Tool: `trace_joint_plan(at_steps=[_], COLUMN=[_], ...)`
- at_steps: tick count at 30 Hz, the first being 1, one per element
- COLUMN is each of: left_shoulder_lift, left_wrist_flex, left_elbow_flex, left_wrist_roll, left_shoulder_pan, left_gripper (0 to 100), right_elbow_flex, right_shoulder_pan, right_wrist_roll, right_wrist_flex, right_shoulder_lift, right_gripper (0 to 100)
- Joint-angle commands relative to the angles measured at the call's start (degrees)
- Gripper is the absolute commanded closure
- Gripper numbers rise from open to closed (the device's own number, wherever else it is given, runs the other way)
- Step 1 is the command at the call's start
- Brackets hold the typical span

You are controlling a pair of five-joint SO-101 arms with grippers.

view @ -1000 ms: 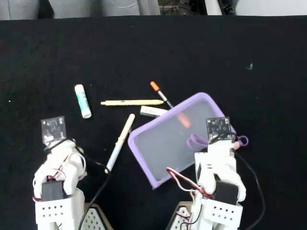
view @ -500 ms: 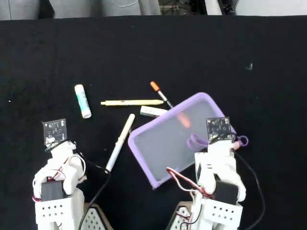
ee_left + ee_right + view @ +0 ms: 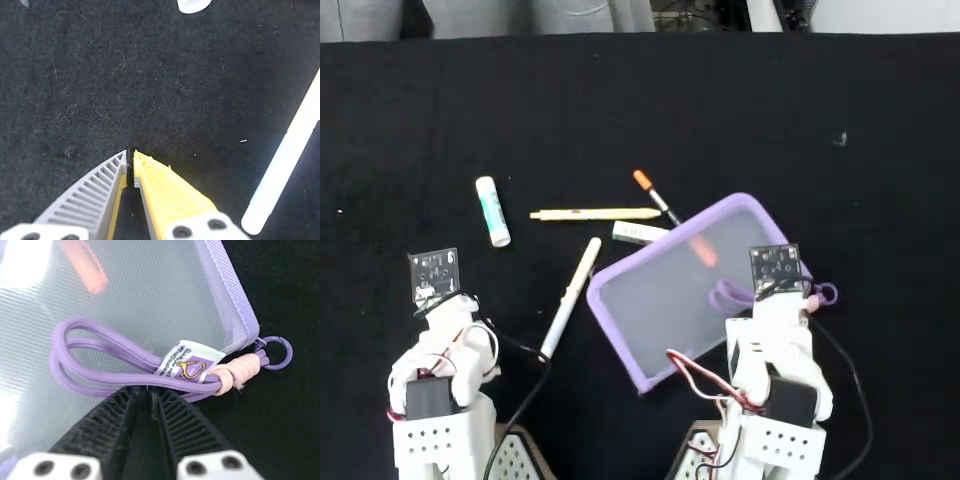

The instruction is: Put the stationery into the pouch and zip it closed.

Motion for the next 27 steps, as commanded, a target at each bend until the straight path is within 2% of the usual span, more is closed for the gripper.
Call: trace_joint_plan(at_steps=[1,4,9,15,18,22,27], left_shoulder_lift=[0.35,0.35,0.35,0.35,0.35,0.35,0.35], left_wrist_flex=[0.26,0.26,0.26,0.26,0.26,0.26,0.26], left_elbow_flex=[0.57,0.57,0.57,0.57,0.57,0.57,0.57], left_wrist_roll=[-0.53,-0.53,-0.53,-0.53,-0.53,-0.53,-0.53], left_shoulder_pan=[1.63,2.15,2.15,2.15,2.15,1.89,1.80], left_gripper=[97,97,97,97,97,97,97], right_elbow_flex=[1.10,-1.45,-15.69,-31.52,-36.18,-38.73,-40.84], right_shoulder_pan=[-0.18,-0.09,0.18,-0.09,-0.26,-7.30,-19.78], right_wrist_roll=[4.31,11.60,8.44,1.58,2.64,10.99,18.64], right_wrist_flex=[-6.86,-13.54,-13.98,-10.99,-9.05,-1.49,8.00], right_shoulder_lift=[-4.18,-4.18,-4.09,-3.74,-3.56,0.66,15.08], right_gripper=[96.6,96.6,94.7,70.7,66.8,67.0,67.0])
